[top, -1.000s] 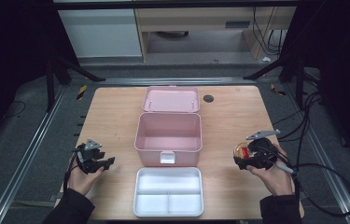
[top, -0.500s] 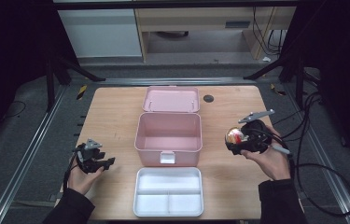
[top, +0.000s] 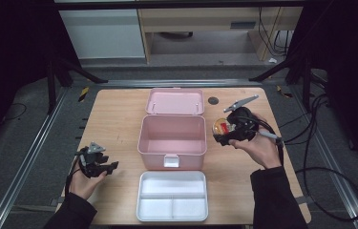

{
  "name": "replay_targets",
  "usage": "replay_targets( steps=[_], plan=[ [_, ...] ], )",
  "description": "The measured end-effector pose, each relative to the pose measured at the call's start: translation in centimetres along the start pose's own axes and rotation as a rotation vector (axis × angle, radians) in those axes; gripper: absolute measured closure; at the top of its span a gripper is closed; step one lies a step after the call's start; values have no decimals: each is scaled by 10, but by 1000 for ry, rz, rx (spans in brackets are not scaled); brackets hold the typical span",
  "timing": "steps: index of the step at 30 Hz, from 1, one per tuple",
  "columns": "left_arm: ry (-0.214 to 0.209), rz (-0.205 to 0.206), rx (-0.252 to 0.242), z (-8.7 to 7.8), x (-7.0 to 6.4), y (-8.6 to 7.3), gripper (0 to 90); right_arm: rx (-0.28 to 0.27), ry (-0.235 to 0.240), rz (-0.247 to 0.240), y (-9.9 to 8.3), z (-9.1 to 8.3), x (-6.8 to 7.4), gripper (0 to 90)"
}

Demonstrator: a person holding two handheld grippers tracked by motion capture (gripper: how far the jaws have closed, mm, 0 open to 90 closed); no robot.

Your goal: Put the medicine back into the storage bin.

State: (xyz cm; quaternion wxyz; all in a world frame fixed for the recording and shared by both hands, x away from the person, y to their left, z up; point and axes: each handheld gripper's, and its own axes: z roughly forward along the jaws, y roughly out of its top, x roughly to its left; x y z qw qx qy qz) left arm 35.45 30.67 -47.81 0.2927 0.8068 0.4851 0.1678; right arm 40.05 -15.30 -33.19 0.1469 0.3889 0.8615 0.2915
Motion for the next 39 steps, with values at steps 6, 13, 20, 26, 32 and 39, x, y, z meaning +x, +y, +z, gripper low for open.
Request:
replay_targets(
  steps=[6,13,20,26,32,39],
  plan=[
    [-1,-2,-5,0,0,0,481,2,29,-31,23,7,6,204],
    [0,3,-2,1,0,1,482,-5,67,-77,51,22,18,204],
    [-2,6,-3,1,0,1,484,-10,96,-112,75,38,32,204],
    [-6,16,1,2,-2,3,484,1,125,-132,91,56,42,204],
    [-8,18,-7,0,-2,4,484,2,146,-147,105,71,51,204],
    [-7,17,-12,0,-2,4,484,17,160,-151,116,90,58,204]
  ],
)
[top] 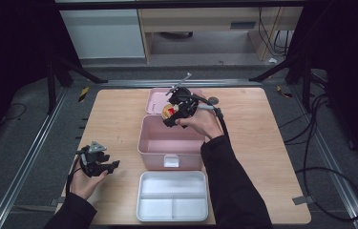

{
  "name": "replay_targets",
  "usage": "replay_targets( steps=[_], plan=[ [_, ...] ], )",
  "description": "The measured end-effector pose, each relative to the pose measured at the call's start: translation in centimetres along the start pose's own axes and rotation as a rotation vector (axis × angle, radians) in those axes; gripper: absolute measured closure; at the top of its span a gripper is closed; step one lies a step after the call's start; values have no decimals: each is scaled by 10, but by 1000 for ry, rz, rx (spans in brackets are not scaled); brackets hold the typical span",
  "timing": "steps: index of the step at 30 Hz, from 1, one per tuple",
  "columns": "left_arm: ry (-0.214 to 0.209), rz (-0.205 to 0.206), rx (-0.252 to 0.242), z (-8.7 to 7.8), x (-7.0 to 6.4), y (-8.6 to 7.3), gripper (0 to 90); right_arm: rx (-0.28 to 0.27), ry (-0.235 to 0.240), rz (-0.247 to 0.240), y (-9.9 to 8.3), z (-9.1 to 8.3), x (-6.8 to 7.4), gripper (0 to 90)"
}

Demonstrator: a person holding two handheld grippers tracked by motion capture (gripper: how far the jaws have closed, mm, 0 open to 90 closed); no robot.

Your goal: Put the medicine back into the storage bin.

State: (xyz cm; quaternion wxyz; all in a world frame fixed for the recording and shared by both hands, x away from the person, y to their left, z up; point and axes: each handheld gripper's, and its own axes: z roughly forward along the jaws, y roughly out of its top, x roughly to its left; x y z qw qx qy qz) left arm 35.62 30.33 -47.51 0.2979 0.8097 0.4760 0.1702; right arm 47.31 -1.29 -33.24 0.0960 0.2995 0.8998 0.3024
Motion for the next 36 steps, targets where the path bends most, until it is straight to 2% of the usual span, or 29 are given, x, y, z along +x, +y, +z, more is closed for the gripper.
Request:
replay_targets(
  steps=[6,17,29,36],
  plan=[
    [-2,2,-2,0,-1,1,482,8,14,-12,6,16,3,204],
    [-1,6,2,0,-2,1,479,57,30,-43,13,46,13,203],
    [-1,3,-1,0,-2,1,477,151,13,-105,9,68,18,203],
    [-1,8,1,0,-2,1,476,174,21,-103,2,78,16,202]
  ],
)
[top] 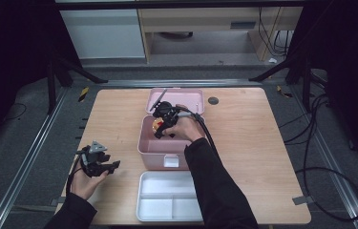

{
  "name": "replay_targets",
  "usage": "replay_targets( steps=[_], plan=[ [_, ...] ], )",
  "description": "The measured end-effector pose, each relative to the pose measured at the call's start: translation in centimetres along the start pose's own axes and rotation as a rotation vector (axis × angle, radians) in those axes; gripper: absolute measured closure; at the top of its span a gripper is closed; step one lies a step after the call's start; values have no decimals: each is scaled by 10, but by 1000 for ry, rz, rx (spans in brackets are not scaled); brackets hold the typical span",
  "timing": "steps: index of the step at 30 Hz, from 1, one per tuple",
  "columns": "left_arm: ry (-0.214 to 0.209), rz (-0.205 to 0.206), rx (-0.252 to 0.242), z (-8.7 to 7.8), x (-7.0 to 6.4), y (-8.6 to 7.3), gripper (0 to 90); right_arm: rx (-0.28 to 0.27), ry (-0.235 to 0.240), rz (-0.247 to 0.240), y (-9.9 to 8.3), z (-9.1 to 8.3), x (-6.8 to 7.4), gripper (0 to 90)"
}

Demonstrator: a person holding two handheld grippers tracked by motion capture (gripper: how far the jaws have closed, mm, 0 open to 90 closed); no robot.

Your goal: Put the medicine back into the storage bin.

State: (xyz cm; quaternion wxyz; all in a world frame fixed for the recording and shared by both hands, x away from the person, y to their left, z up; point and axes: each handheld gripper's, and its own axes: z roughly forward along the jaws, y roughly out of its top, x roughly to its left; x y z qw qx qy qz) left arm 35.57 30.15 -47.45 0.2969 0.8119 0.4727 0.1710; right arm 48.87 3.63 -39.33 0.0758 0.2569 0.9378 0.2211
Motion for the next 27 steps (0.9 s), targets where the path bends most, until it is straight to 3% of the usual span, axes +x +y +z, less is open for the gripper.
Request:
replay_targets(
  steps=[8,14,20,27],
  plan=[
    [2,1,1,0,0,0,474,35,26,-24,-2,11,1,198],
    [2,2,-1,-1,0,0,472,9,35,-20,0,9,4,185],
    [2,6,-8,-3,-1,1,472,-42,10,-11,-2,-6,2,195],
    [-13,24,-30,-8,-7,7,469,-135,10,5,-11,-37,0,202]
  ],
)
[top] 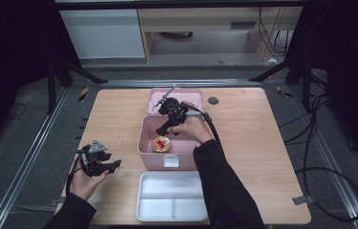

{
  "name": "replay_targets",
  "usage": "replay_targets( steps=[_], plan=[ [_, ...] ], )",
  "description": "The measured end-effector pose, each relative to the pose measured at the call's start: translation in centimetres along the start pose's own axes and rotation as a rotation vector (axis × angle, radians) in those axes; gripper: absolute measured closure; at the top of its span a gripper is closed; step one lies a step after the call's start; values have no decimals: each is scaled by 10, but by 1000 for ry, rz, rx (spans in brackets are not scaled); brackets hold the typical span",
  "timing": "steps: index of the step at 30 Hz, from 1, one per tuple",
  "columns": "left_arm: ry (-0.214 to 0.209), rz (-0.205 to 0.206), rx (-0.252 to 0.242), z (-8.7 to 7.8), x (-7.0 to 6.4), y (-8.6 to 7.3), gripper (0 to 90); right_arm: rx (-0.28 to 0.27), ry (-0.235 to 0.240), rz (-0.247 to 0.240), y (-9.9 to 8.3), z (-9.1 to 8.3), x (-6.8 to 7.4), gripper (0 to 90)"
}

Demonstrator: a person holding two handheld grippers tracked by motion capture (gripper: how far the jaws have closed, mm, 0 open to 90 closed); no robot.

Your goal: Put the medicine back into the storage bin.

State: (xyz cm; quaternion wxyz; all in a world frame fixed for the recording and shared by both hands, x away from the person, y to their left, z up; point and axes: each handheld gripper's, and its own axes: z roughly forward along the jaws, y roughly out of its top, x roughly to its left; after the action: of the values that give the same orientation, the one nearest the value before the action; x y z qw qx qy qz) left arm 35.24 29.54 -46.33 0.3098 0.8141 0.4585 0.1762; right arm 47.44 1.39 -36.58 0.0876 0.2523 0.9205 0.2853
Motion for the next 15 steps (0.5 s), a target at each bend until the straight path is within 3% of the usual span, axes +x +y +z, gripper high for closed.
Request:
replay_targets(
  steps=[8,15],
  plan=[
    [-27,30,-15,-4,-7,6,481,-105,-45,-1,-14,-39,-3,214],
    [-58,57,-16,-6,-13,9,517,-168,-70,30,-47,-76,-11,266]
  ],
)
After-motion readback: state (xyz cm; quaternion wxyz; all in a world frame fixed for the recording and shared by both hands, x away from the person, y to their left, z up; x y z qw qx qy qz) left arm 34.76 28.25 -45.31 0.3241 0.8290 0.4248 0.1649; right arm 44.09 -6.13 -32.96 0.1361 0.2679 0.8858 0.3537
